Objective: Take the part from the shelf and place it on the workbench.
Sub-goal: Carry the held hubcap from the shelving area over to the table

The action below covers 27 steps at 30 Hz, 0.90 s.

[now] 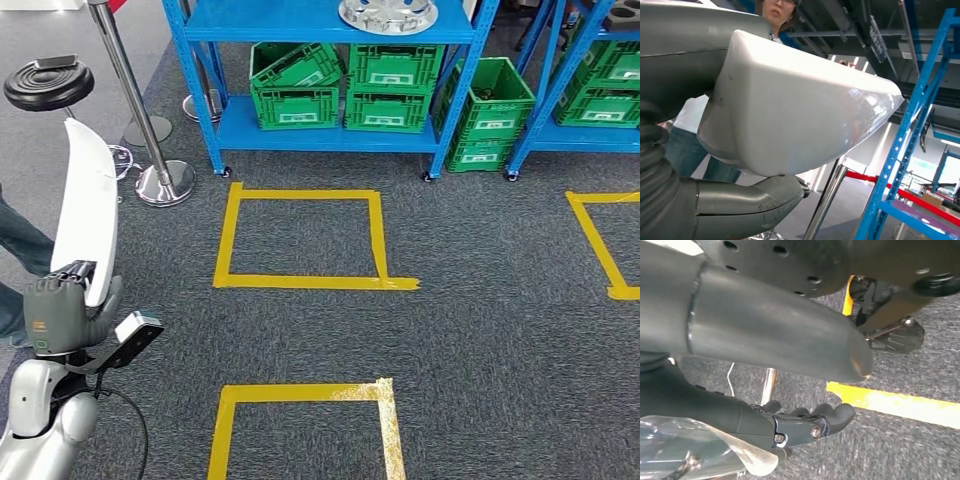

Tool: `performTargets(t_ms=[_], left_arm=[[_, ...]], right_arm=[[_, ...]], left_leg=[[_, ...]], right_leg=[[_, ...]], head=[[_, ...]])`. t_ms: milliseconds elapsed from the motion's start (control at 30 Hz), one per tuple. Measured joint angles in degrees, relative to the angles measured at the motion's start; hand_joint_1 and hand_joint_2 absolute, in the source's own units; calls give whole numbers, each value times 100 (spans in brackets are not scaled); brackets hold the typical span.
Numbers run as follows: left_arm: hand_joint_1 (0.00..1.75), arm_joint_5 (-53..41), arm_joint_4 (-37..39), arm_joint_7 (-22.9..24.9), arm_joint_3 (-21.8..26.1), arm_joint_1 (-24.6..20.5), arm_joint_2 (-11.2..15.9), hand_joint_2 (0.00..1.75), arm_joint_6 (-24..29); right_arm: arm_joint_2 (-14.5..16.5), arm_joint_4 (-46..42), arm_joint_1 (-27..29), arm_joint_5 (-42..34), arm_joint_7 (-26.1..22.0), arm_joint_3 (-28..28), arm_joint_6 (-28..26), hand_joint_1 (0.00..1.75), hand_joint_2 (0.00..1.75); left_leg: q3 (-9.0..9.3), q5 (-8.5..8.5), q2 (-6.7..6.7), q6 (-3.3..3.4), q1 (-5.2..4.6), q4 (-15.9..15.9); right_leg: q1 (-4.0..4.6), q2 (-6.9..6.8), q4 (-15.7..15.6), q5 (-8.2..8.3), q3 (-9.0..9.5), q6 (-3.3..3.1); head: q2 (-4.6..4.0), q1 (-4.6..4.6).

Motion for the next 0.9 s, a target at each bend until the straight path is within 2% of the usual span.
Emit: performTargets(t_ms=[33,67,133,167,200,233,300,333,400,500,533,567,600,633,667,700,767,833,867,900], left_arm=[[175,-1,5,0,-1,9,1,175,-1],[175,-1,9,0,-1,15,1,175,-1],[175,0,14,0,-1,20,3,175,-1],[175,1,16,-1,0,17,5,175,-1],[175,1,16,0,1,15,10,175,-1],[175,-1,19,0,-1,13,15,175,-1],[175,-5,25,1,-10,13,24,175,-2],[175,-7,27,1,-16,11,27,175,-3],[175,-7,29,0,-22,4,38,175,-3],[175,-7,38,-1,-26,13,54,175,-3],[175,-7,43,-1,-27,19,56,175,-3],[175,-7,46,0,-27,21,57,175,-3],[175,-7,48,0,-27,21,58,175,-3],[175,-7,48,0,-27,21,60,175,-3],[175,-7,49,0,-27,20,63,175,-3],[175,-7,50,0,-28,17,67,175,-3],[175,-7,52,-1,-28,16,74,175,-3],[175,-7,53,-1,-28,19,75,175,-3],[175,-7,53,-1,-28,17,74,175,-3],[175,-7,52,-1,-28,9,74,175,-3]], right_arm=[[0,0,8,0,4,1,1,0,0],[-1,0,13,0,7,1,0,0,0],[-2,0,15,0,9,1,-1,0,0],[-1,0,13,0,9,1,0,0,0],[1,0,9,0,9,1,1,0,0],[3,0,6,0,9,1,1,0,0],[5,0,14,0,12,1,2,0,0],[5,0,22,-1,12,1,1,0,0],[5,0,22,-1,12,1,-1,0,0],[4,0,10,0,11,1,-2,0,0],[4,0,14,0,12,1,-1,0,0],[4,0,19,0,11,1,1,0,0],[4,0,21,0,11,1,2,0,0],[4,0,21,0,11,1,2,0,0],[7,0,18,0,11,1,2,0,0],[9,0,13,-1,11,1,1,0,0],[15,0,10,-2,12,1,2,0,0],[15,0,14,-1,12,2,4,0,0],[15,0,9,0,11,2,4,0,0],[15,0,0,0,10,1,2,0,0]], left_leg=[[0,-5,-2,-9,5,4],[7,-16,-6,-26,14,10],[42,-61,-14,-96,42,29],[50,-86,-17,-140,50,51],[46,-112,-19,-185,51,70],[41,-131,-20,-225,47,95],[33,-154,-23,-279,48,132],[12,-146,-23,-302,55,211],[-211,-184,-23,-349,66,641],[-854,-567,-22,-398,69,1660],[-995,-627,-22,-391,67,1800],[-1041,-556,-23,-369,62,1742],[-994,-362,-23,-333,51,1498],[-877,-81,-22,-282,30,1116],[-757,118,-17,-229,-3,762],[-662,194,-19,-183,-35,490],[-576,165,-26,-121,-73,281],[-466,208,-39,-74,-51,198],[-400,222,-42,-52,-36,162],[-335,213,-41,-33,-22,143]], right_leg=[[-8,-1,121,-21,-60,18],[-20,-2,16,72,-12,38],[-55,4,-692,436,336,78],[-57,9,-1054,510,494,74],[-54,14,-1290,541,617,36],[-42,19,-1376,509,662,-15],[-31,18,-1374,505,706,-135],[-34,18,-1378,509,733,-172],[-43,19,-1388,475,814,-241],[-19,26,-1392,369,934,-306],[-6,31,-1393,327,984,-312],[8,35,-1393,284,1040,-315],[20,39,-1394,241,1102,-315],[29,41,-1397,196,1163,-312],[41,45,-1398,154,1222,-300],[48,47,-1405,113,1250,-276],[60,43,-1413,70,1277,-203],[64,27,-1369,67,1320,-119],[66,22,-1257,53,1316,-88],[65,21,-1071,-7,1221,-68]], head=[[0,1],[0,1],[0,3],[0,10],[0,13],[0,11],[0,0],[0,-7],[0,-13],[0,-15],[0,-15],[0,-15],[0,-14],[0,-14],[0,-11],[0,-13],[1,-12],[1,-7],[1,7],[0,25]])
